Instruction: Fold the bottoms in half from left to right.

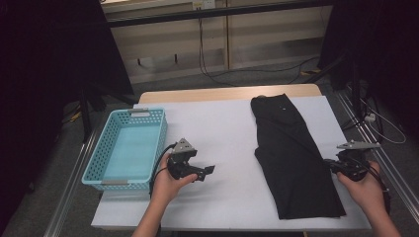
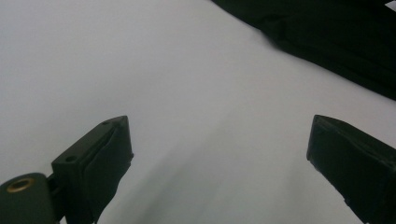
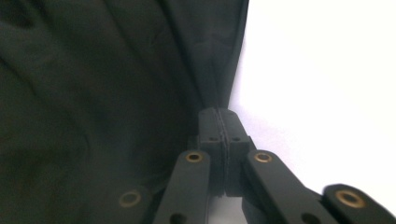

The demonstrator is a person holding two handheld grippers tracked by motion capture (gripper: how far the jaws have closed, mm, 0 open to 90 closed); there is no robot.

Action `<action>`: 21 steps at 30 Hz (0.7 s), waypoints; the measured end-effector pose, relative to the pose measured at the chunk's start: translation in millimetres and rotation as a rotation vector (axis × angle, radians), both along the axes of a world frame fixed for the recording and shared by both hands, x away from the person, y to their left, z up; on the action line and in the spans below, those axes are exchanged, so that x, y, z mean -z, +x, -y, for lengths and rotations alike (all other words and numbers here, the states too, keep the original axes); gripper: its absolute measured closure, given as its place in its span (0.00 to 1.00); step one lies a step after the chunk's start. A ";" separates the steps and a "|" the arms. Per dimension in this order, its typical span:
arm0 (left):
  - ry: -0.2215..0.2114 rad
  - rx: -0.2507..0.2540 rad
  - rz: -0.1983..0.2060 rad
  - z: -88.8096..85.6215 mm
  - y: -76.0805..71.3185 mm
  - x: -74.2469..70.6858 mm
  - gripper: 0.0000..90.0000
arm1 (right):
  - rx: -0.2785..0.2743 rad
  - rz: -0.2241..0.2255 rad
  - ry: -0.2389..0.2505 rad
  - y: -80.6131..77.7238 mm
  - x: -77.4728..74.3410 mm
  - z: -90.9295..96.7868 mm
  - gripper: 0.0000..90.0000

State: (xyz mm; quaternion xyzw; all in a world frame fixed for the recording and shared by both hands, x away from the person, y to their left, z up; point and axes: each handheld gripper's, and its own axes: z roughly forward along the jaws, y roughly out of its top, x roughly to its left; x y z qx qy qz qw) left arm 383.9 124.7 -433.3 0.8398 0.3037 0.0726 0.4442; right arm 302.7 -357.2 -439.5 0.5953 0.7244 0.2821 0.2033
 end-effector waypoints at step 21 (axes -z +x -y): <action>0.012 -0.004 0.007 -3.0 0.5 -1.3 0.07 | -0.120 0.159 0.004 58.5 -13.5 -79.1 0.28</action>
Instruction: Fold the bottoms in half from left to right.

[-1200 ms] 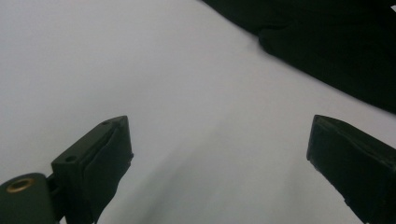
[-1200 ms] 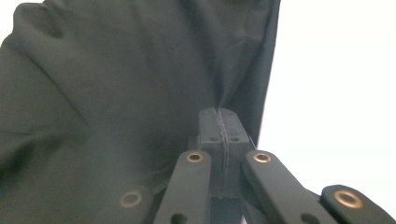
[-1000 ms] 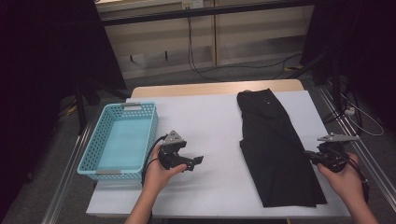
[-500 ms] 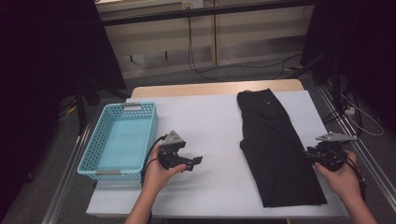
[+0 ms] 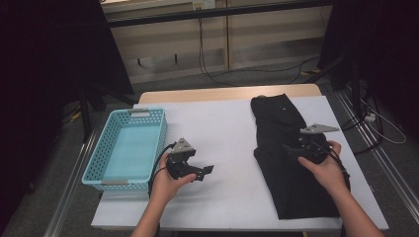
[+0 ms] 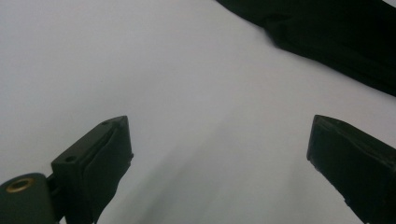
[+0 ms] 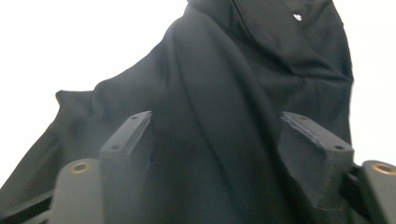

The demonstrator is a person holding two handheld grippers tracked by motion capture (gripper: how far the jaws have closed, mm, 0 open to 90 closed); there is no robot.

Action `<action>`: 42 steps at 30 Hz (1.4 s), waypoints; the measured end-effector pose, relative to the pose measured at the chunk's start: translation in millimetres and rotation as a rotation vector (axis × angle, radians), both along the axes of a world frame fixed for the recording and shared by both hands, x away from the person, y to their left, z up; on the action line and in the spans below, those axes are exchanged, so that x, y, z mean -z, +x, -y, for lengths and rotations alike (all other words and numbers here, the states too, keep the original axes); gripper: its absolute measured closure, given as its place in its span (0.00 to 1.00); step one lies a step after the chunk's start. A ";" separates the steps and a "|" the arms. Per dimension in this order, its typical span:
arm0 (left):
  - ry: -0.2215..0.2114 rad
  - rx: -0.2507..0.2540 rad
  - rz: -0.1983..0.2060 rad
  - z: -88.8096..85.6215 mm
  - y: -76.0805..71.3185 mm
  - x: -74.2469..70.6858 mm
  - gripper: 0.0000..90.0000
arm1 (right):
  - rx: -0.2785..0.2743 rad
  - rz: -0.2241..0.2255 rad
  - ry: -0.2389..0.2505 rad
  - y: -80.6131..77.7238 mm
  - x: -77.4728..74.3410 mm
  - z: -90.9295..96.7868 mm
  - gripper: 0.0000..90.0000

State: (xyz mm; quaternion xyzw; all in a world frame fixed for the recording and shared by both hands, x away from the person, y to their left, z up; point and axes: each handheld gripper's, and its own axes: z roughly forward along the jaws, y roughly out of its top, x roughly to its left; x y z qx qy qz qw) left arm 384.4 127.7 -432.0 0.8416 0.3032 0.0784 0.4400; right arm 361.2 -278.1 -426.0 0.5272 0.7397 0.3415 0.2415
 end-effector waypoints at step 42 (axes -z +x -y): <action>0.008 -0.010 -0.023 -6.8 -3.9 6.3 0.07 | 0.085 -0.032 -0.027 100.6 39.4 -64.3 0.47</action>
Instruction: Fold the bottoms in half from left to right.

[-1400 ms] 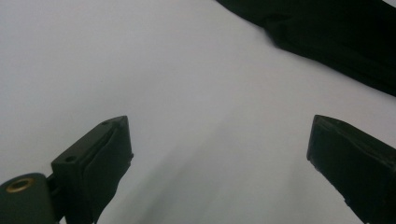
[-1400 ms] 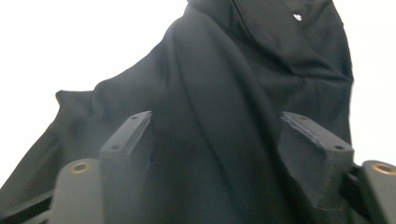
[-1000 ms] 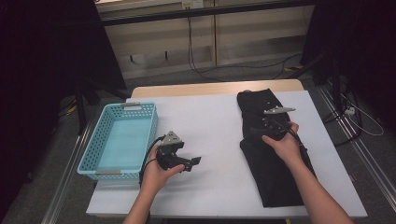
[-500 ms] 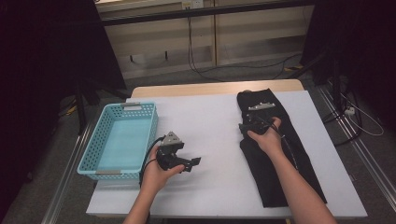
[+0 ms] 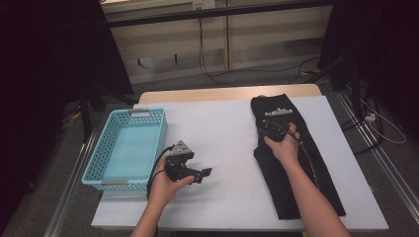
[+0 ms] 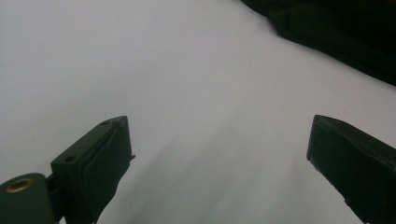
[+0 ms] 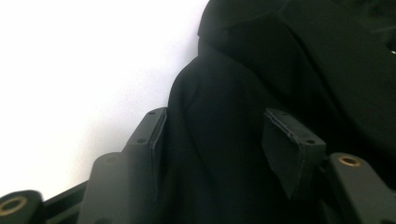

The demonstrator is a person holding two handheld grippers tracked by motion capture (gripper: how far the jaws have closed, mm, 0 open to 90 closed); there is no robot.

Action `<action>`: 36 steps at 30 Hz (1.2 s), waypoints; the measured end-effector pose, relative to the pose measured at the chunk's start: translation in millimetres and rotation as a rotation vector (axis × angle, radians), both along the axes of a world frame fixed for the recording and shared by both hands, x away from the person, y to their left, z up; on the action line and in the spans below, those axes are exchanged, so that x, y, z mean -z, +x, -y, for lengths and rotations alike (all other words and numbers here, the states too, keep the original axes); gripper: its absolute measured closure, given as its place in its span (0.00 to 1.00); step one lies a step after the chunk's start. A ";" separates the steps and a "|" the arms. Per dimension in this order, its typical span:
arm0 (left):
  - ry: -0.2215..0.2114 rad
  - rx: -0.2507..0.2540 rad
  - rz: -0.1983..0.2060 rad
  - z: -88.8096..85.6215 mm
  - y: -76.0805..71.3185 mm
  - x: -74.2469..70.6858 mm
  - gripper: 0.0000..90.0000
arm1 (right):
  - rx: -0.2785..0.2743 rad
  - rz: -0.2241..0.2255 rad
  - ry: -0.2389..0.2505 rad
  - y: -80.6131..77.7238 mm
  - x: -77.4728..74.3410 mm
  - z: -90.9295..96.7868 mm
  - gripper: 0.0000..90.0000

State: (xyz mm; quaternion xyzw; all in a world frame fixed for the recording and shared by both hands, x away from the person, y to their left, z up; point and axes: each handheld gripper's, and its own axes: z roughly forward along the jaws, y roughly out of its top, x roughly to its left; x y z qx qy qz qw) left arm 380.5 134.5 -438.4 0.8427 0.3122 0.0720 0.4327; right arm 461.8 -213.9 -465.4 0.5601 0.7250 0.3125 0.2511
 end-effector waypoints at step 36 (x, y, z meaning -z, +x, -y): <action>-0.010 -0.020 0.014 0.3 6.1 -5.6 0.08 | -0.488 -0.035 0.041 -58.7 -12.0 -87.3 0.95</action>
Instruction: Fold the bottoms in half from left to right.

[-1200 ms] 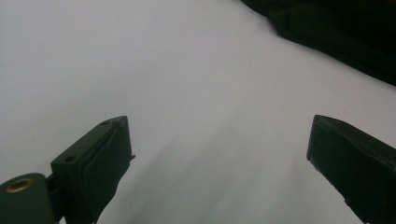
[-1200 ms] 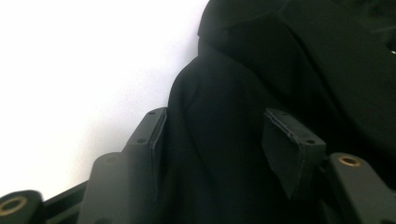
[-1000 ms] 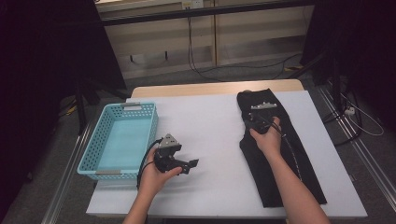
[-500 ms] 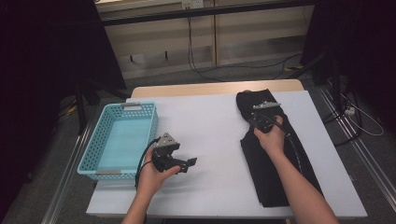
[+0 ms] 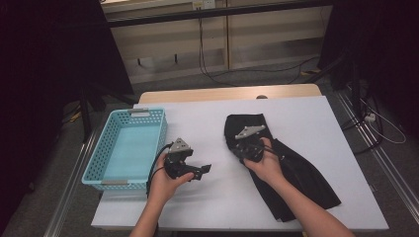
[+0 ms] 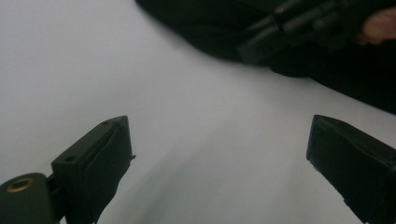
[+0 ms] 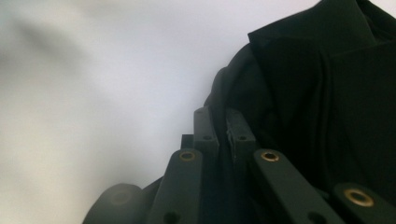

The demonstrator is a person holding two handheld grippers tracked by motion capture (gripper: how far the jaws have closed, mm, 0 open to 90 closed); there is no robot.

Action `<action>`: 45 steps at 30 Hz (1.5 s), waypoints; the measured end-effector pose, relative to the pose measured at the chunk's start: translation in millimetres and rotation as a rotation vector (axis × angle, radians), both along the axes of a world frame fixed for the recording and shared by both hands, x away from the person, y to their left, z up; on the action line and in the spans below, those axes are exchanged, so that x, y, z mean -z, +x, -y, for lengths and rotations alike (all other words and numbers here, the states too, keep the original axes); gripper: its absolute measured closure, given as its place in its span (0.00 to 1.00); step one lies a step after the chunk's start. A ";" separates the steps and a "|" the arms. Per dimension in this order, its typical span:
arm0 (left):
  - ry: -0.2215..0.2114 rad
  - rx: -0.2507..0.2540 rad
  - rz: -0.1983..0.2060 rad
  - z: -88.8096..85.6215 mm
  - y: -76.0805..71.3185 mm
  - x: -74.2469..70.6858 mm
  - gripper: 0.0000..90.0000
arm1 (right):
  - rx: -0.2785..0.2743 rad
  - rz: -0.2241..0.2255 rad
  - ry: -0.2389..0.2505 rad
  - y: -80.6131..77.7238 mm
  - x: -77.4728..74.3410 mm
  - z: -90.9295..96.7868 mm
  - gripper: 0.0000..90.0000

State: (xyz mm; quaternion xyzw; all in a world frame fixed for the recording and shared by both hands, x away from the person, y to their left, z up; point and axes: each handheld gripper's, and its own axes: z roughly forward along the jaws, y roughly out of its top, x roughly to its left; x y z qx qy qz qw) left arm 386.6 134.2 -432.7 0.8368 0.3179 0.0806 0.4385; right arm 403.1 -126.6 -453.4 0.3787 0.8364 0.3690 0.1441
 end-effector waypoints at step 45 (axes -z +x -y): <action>0.005 -0.005 -0.012 -4.0 2.1 2.9 0.08 | 0.266 0.064 0.112 47.5 -24.9 64.9 0.96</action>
